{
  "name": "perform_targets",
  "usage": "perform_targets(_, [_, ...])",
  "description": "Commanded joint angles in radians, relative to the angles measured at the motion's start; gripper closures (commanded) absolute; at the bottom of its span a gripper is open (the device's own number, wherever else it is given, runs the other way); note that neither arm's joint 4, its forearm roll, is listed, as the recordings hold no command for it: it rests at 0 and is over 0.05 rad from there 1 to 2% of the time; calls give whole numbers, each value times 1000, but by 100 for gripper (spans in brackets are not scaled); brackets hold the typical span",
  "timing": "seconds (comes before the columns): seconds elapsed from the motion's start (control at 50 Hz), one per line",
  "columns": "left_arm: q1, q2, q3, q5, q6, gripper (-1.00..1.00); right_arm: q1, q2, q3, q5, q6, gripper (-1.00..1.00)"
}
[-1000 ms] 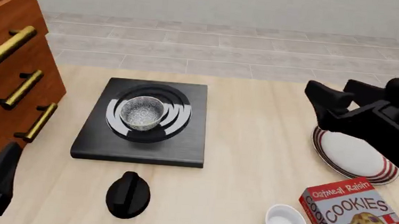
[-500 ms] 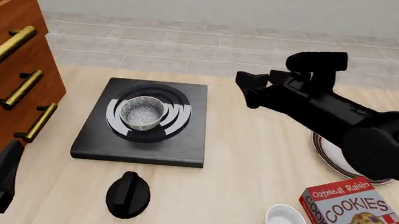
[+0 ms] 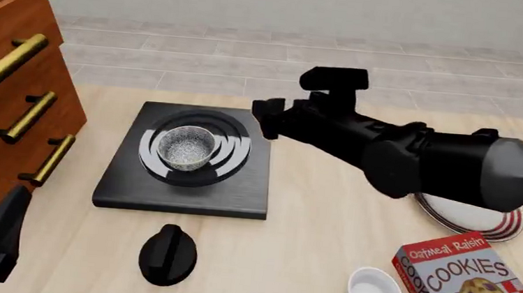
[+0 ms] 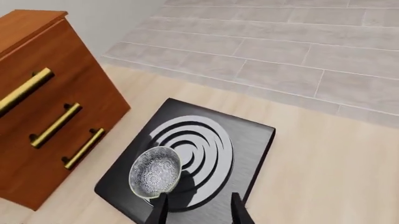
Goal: Pick the akita bowl on the stove and place it on the plate.
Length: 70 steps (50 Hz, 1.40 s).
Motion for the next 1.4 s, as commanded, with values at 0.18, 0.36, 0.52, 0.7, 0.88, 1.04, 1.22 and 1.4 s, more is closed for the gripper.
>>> perform_targets(0.18, [1, -14, 0, 17, -11, -100, 58, 178, -123, 5, 54, -100])
perform_targets(0.36, [0, -15, 0, 18, -14, -100, 62, 251, -167, -7, 85, -100])
perform_targets(0.52, [-5, -19, 0, 22, -17, -100, 66, 268, -179, -16, 105, -100])
perform_targets(0.7, [-11, -21, 0, 22, -19, -100, 83, 321, -215, -13, 93, -100])
perform_targets(0.88, [-16, -25, 0, 25, -18, -100, 111, 367, -269, 20, 92, -100])
perform_targets(1.04, [-22, -25, -1, 26, -17, -100, 116, 383, -301, 42, 88, -100])
perform_targets(1.22, [-29, -29, -2, 31, -18, -100, 105, 406, -334, 65, 72, -100])
perform_targets(1.4, [-31, -26, -2, 29, -21, -100, 114, 457, -369, 74, 68, -100])
